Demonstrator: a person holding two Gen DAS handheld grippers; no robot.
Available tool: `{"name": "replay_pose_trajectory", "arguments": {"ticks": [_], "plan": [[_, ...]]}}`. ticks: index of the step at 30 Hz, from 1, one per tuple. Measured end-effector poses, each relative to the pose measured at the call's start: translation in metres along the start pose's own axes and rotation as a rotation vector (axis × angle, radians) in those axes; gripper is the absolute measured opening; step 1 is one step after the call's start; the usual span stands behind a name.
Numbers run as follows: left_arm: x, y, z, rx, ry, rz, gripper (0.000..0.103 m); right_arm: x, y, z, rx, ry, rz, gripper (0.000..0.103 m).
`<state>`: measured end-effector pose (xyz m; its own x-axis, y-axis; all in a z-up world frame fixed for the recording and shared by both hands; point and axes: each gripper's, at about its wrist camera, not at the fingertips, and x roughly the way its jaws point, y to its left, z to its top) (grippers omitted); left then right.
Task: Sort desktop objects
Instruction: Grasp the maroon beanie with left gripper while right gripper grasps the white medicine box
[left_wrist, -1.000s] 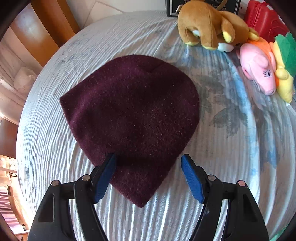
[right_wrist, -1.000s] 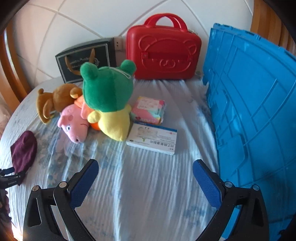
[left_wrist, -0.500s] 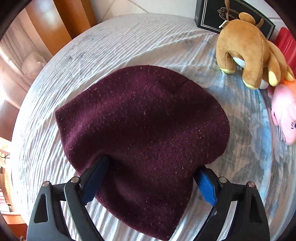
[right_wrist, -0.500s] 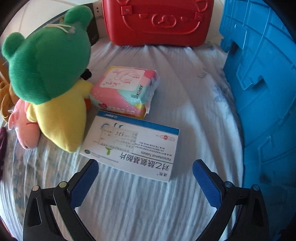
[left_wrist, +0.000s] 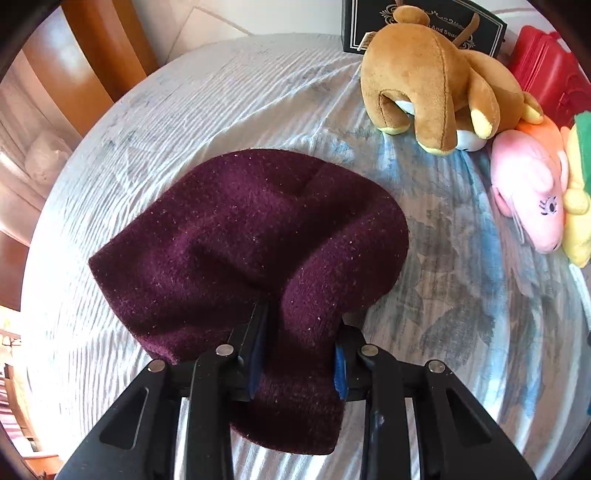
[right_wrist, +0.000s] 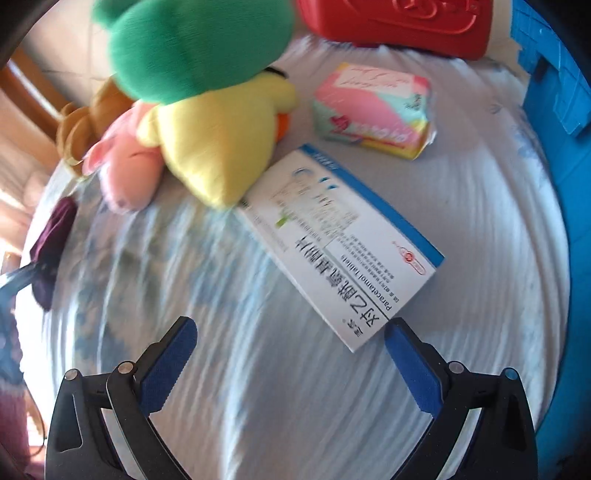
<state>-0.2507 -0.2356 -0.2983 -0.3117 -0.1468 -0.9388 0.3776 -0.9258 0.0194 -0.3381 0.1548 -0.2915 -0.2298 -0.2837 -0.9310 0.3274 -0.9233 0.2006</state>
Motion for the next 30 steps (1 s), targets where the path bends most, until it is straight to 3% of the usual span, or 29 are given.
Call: {"name": "replay_pose_trajectory", "arguments": {"ticks": [4,7,14,17,20,21,23,26,30], "plan": [[-0.010,0.010,-0.001,-0.026,-0.010,-0.043,0.028,-0.025,0.003,-0.004,-0.041,-0.049,-0.076,0.103],[-0.010,0.011,0.002,-0.031,-0.007,-0.052,0.028,-0.031,0.001,0.016,-0.085,-0.077,-0.158,0.103],[-0.002,-0.008,0.004,-0.014,0.017,-0.015,0.028,0.010,-0.002,0.061,-0.246,-0.017,-0.226,0.103],[0.001,-0.009,0.009,-0.013,0.014,0.001,0.028,0.031,-0.007,0.066,-0.277,0.027,-0.235,0.103],[0.002,-0.011,0.011,-0.014,0.005,0.019,0.028,0.036,-0.021,0.064,-0.204,0.021,-0.149,0.103],[0.001,-0.012,0.012,-0.013,0.003,0.025,0.028,0.034,-0.023,0.063,-0.190,0.005,-0.156,0.102],[-0.001,-0.013,0.011,-0.006,-0.002,0.037,0.026,0.029,-0.021,0.058,-0.181,-0.026,-0.159,0.084],[-0.013,-0.014,0.008,-0.007,-0.023,0.031,0.024,0.023,-0.014,0.048,-0.172,-0.025,-0.165,0.077],[-0.050,-0.019,-0.003,0.017,-0.110,0.023,0.024,0.011,-0.008,0.028,-0.118,-0.023,-0.166,0.076]]}}
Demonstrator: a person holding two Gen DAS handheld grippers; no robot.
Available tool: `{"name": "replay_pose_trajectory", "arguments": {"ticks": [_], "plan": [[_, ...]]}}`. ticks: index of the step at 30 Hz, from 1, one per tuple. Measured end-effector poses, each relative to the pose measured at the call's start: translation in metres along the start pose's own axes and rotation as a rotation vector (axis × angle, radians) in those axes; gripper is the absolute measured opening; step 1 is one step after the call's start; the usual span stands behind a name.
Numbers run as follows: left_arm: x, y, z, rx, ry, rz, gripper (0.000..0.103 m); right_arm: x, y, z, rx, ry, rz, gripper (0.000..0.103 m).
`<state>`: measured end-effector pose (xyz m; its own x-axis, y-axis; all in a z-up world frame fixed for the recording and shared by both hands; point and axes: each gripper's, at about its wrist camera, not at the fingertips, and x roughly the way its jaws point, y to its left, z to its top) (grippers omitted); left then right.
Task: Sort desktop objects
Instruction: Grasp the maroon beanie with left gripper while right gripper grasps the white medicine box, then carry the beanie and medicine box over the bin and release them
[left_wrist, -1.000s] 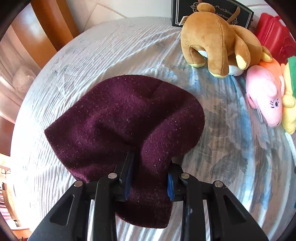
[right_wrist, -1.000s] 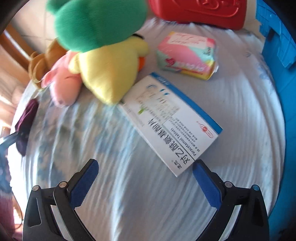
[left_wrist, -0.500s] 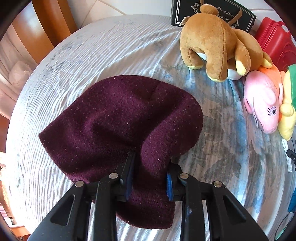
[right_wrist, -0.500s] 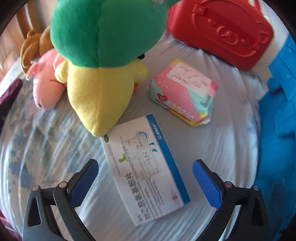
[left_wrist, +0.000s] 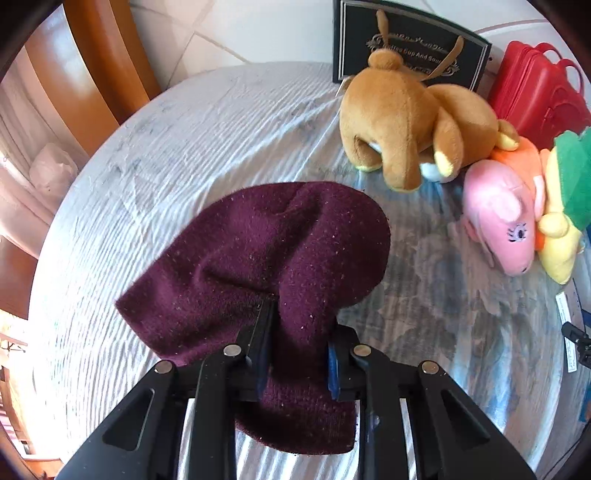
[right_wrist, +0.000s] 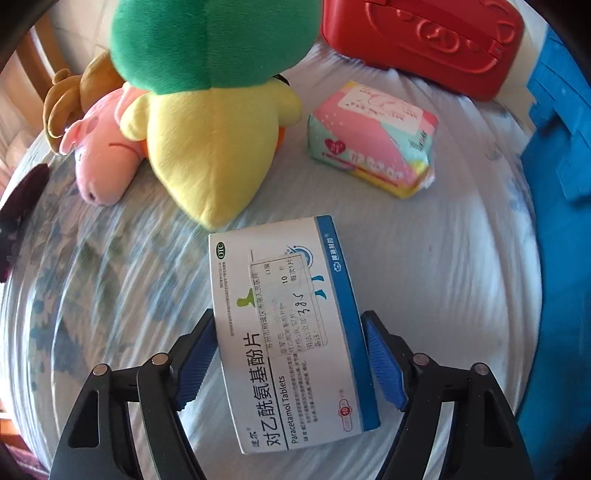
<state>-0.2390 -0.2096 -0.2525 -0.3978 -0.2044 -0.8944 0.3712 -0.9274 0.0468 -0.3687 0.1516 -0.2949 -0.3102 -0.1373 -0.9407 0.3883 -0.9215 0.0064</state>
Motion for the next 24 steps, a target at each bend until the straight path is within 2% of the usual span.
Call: {"name": "replay_pose_trajectory", "arguments": {"ticks": [3,10,11,16,20,24], "plan": [[-0.039,0.000,-0.004,0.007,-0.082,-0.025,0.023,-0.024,0.010,-0.010,0.010,-0.028,-0.010,0.076],[-0.123,-0.008,-0.016,0.041,-0.262,-0.073,0.023,-0.104,0.035,-0.015,-0.039,-0.179,-0.051,0.076],[-0.128,-0.017,-0.009,0.046,-0.281,-0.080,0.023,-0.114,0.040,-0.014,-0.040,-0.199,-0.055,0.076],[-0.182,-0.038,-0.012,0.083,-0.365,-0.133,0.022,-0.179,0.057,-0.029,-0.047,-0.337,-0.091,0.076],[-0.223,-0.082,-0.007,0.132,-0.450,-0.203,0.018,-0.236,0.060,-0.034,-0.035,-0.456,-0.134,0.076],[-0.276,-0.137,0.001,0.200,-0.558,-0.299,0.018,-0.297,0.044,-0.046,0.036,-0.585,-0.195,0.076]]}}
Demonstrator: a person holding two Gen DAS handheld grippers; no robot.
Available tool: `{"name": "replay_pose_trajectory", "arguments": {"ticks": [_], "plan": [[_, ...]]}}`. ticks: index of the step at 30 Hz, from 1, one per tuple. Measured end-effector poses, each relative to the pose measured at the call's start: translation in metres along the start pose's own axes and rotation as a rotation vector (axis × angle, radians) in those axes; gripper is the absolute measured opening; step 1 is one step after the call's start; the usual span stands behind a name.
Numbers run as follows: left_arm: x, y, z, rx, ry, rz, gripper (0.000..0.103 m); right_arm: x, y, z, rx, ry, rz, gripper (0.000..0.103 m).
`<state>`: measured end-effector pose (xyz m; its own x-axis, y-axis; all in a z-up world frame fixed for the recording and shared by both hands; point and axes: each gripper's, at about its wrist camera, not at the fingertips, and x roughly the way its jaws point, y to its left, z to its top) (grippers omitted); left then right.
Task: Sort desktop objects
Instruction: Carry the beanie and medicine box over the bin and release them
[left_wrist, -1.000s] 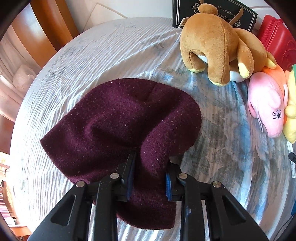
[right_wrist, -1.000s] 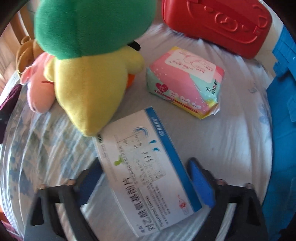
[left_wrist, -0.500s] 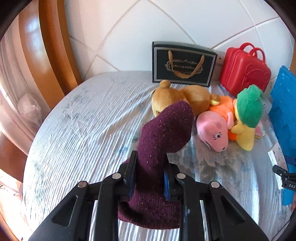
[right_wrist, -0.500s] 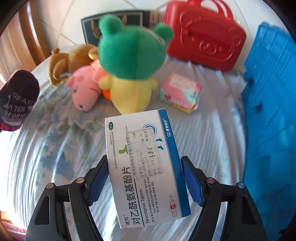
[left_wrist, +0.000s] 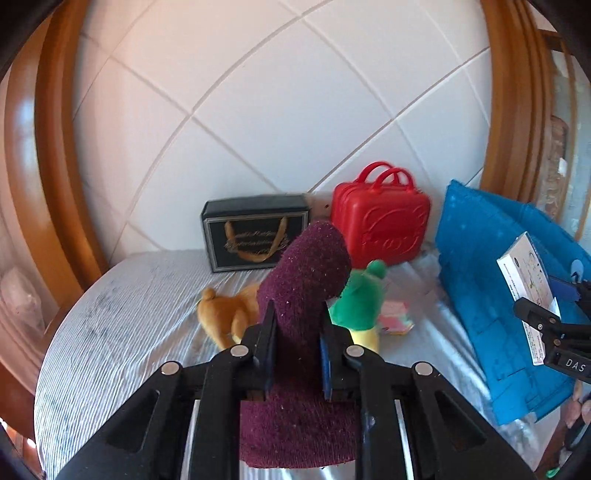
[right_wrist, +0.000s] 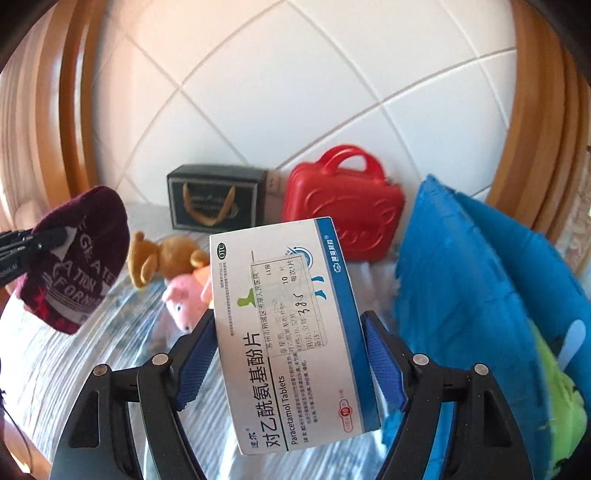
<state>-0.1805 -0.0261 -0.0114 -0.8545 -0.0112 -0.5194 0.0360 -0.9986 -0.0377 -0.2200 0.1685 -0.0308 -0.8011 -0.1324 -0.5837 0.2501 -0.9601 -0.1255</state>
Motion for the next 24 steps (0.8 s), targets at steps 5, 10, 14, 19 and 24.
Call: {"name": "replay_pose_trajectory", "arguments": {"ticks": [5,10,14,19,24], "plan": [[-0.032,-0.111,0.060,0.099,-0.136,-0.160,0.018,-0.068,-0.064,0.017,0.103,-0.130,-0.130,0.076],[-0.058,-0.239,0.104,0.171,-0.211,-0.354,0.018,-0.108,-0.150,0.006,0.190,-0.159,-0.301,0.076],[-0.063,-0.335,0.109,0.225,-0.193,-0.465,0.018,-0.118,-0.218,-0.017,0.263,-0.119,-0.388,0.076],[-0.047,-0.422,0.080,0.289,-0.071,-0.501,0.018,-0.117,-0.281,-0.053,0.329,-0.048,-0.448,0.076],[-0.021,-0.446,0.047,0.293,0.075,-0.472,0.020,-0.112,-0.321,-0.086,0.397,0.010,-0.456,0.077]]}}
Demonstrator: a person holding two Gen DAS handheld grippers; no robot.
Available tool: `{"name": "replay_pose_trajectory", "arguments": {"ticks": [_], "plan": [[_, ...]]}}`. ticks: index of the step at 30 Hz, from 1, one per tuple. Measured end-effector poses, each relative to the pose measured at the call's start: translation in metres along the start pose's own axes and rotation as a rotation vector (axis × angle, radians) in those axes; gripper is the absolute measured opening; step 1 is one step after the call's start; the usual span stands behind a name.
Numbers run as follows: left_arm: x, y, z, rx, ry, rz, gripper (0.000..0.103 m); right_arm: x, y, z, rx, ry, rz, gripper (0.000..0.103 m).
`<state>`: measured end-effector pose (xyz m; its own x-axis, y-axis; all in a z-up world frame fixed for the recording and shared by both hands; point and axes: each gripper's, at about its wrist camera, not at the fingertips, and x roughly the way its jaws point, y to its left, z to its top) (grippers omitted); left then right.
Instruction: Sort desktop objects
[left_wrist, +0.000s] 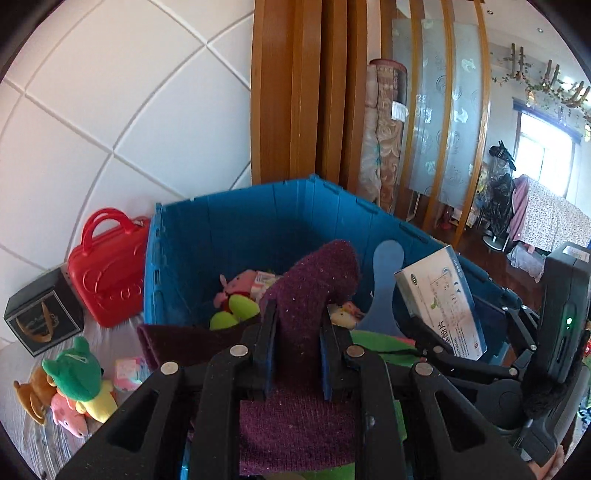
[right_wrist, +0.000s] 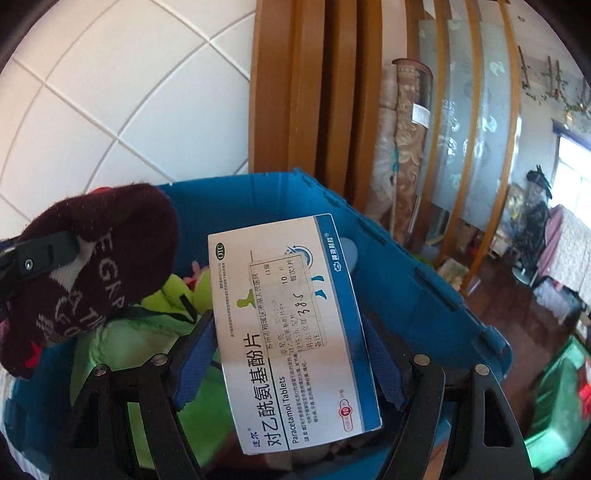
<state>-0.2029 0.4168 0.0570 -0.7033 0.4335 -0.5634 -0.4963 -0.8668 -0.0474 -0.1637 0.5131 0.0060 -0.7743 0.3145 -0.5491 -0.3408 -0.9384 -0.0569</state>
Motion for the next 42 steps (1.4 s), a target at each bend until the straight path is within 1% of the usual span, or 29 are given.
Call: {"name": "replay_pose_trajectory", "arguments": {"ticks": [2,3,4,5,6,8,12,16,19,21,22,25,28,31,32,37,42], "plan": [[0.000,0.000,-0.008,-0.010,0.022,0.005,0.029,0.005,-0.008,-0.007,0.001,0.005,0.005,0.078],[0.000,-0.002,-0.011,-0.009,0.029,0.015,0.045,0.005,-0.010,-0.008,0.000,0.005,0.006,0.079],[-0.003,0.000,-0.016,-0.011,0.030,0.025,0.069,0.007,-0.012,-0.009,-0.001,0.006,0.010,0.087],[-0.007,0.001,-0.020,-0.016,0.026,0.032,0.075,0.005,-0.013,-0.010,0.001,0.000,0.016,0.097],[-0.009,0.005,-0.025,-0.022,0.021,0.034,0.083,0.005,-0.016,-0.011,0.002,-0.012,0.020,0.101],[-0.014,0.009,-0.032,-0.037,0.018,0.025,0.083,0.000,-0.020,-0.012,-0.001,-0.038,0.030,0.103],[-0.023,0.019,-0.038,-0.056,0.028,0.007,0.084,-0.010,-0.025,-0.014,0.005,-0.055,0.040,0.103],[-0.050,0.023,-0.045,-0.057,-0.037,-0.011,0.084,-0.038,-0.024,-0.020,0.017,-0.092,0.047,0.103],[-0.067,0.026,-0.048,-0.048,-0.047,-0.006,0.088,-0.058,-0.025,-0.024,0.028,-0.115,0.030,0.103],[-0.081,0.031,-0.055,-0.048,-0.061,0.016,0.088,-0.070,-0.024,-0.028,0.041,-0.119,0.019,0.103],[-0.089,0.035,-0.059,-0.051,-0.073,0.028,0.088,-0.075,-0.022,-0.029,0.047,-0.117,0.022,0.103],[-0.112,0.046,-0.071,-0.056,-0.113,0.034,0.088,-0.091,-0.011,-0.037,0.035,-0.105,0.048,0.103],[-0.131,0.055,-0.084,-0.057,-0.112,0.076,0.088,-0.108,0.008,-0.050,-0.006,-0.092,0.047,0.103],[-0.152,0.064,-0.101,-0.066,-0.126,0.097,0.088,-0.129,0.026,-0.061,-0.025,-0.098,0.083,0.103],[-0.157,0.069,-0.106,-0.077,-0.123,0.103,0.088,-0.136,0.032,-0.064,-0.033,-0.101,0.093,0.103],[-0.180,0.083,-0.128,-0.103,-0.084,0.209,0.088,-0.163,0.061,-0.079,-0.079,-0.111,0.124,0.103],[-0.200,0.099,-0.147,-0.145,-0.074,0.232,0.088,-0.180,0.079,-0.090,-0.089,-0.103,0.144,0.103]]}}
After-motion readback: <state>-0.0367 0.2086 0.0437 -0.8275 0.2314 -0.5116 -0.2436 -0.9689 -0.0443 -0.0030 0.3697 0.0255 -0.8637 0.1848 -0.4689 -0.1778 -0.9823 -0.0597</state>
